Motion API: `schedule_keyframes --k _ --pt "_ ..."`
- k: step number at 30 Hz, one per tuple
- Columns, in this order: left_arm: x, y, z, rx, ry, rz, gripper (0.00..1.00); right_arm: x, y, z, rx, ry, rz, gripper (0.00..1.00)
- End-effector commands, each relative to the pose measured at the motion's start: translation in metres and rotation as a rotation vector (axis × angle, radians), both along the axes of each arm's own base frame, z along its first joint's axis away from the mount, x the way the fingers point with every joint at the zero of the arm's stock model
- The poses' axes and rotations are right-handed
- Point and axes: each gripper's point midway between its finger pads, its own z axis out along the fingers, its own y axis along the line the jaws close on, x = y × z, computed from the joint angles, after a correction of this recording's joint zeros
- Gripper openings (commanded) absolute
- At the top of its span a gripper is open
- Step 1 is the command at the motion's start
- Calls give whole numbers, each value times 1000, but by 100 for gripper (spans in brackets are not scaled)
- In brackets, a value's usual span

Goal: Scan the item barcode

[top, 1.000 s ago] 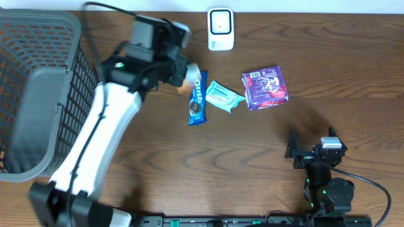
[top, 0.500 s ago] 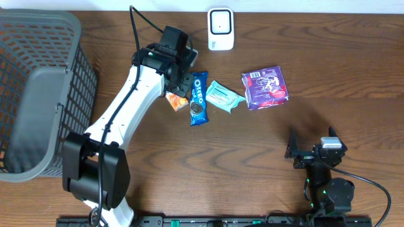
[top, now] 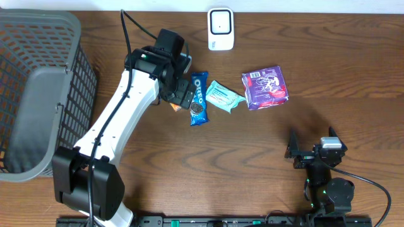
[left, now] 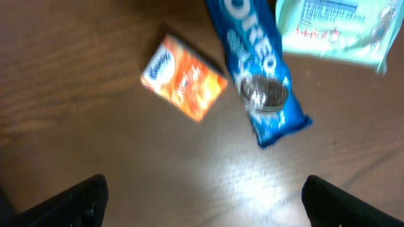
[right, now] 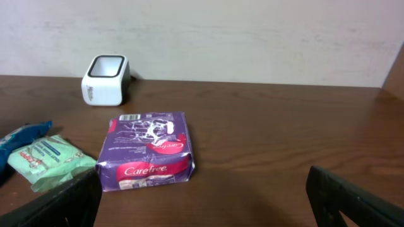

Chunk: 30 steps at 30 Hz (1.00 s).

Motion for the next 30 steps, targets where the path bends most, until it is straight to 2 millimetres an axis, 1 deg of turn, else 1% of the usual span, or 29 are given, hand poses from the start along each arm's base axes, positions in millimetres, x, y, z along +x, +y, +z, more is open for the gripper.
schedule_keyframes --k 1,3,5,8,12,14,16,18,22,30 --pt "-7 4 3 12 17 15 98 0 -1 -1 -12 4 -5 99" --pt "-17 9 1 29 59 17 98 0 -1 -2 -12 4 -4 99" --pt "-17 14 1 28 68 51 98 0 -1 -1 -12 4 -5 99" --pt "-7 31 2 8 59 196 98 0 -1 -1 -12 4 -4 99" --pt "9 61 3 -42 40 435 98 0 -1 -1 -12 4 -5 99" --pt "10 75 3 -52 48 524 98 0 -1 -1 -12 4 -4 99" --pt "9 83 2 -49 57 550 98 0 -1 -1 -12 4 -5 99" --pt "6 89 2 -44 69 565 98 0 -1 -1 -12 4 -4 99" --pt "5 95 1 -41 77 581 98 0 -1 -1 -12 4 -4 99" --pt "9 95 2 -50 60 589 98 0 -1 -1 -12 4 -4 99"
